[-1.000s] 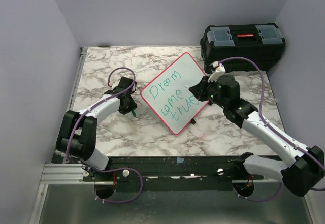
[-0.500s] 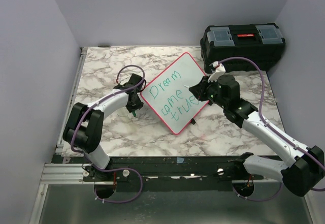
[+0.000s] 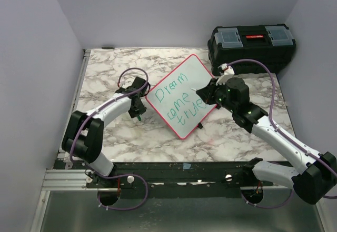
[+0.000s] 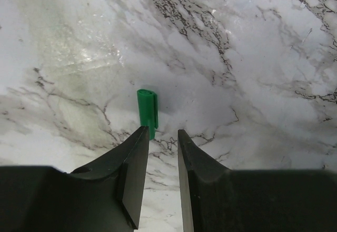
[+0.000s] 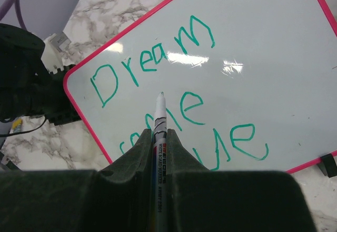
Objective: Write a sentence on the whiteboard
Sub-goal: Move the pen cap to the center of the board.
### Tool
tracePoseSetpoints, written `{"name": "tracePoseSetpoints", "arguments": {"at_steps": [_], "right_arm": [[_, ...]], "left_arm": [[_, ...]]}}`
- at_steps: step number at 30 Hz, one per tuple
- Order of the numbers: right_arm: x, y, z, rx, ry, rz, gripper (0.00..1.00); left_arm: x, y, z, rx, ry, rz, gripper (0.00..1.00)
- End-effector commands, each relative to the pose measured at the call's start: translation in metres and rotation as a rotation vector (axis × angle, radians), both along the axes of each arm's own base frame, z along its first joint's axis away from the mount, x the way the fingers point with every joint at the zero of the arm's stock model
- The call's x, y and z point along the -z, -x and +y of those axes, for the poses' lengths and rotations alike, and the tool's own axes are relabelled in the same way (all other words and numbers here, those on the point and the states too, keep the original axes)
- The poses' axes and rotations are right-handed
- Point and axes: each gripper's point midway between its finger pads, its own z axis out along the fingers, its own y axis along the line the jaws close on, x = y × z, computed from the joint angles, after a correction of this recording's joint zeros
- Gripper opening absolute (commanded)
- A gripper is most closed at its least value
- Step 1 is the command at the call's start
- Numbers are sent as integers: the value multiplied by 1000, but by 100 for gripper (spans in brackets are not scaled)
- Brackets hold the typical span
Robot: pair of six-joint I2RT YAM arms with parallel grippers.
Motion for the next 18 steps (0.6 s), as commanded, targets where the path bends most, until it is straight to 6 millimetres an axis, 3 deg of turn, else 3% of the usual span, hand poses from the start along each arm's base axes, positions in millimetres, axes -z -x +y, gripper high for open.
{"name": "tracePoseSetpoints", "arguments": {"at_steps": [1,6,9,18], "right_arm": [[-4,4,3,-16,-20,-15,1],[-5,3,3,-15,-20,-17,1],[-5,4,3,-16,-21,-18,1],[-5,4,2,-14,-21,-18,1]], "left_arm": [[-35,-1,28,8,-130,-54,31],[-33,8,62,-1,-264,9,31],[-23,10,70,19,-280,54,31],[2,4,59,115,-301,172,27]]}}
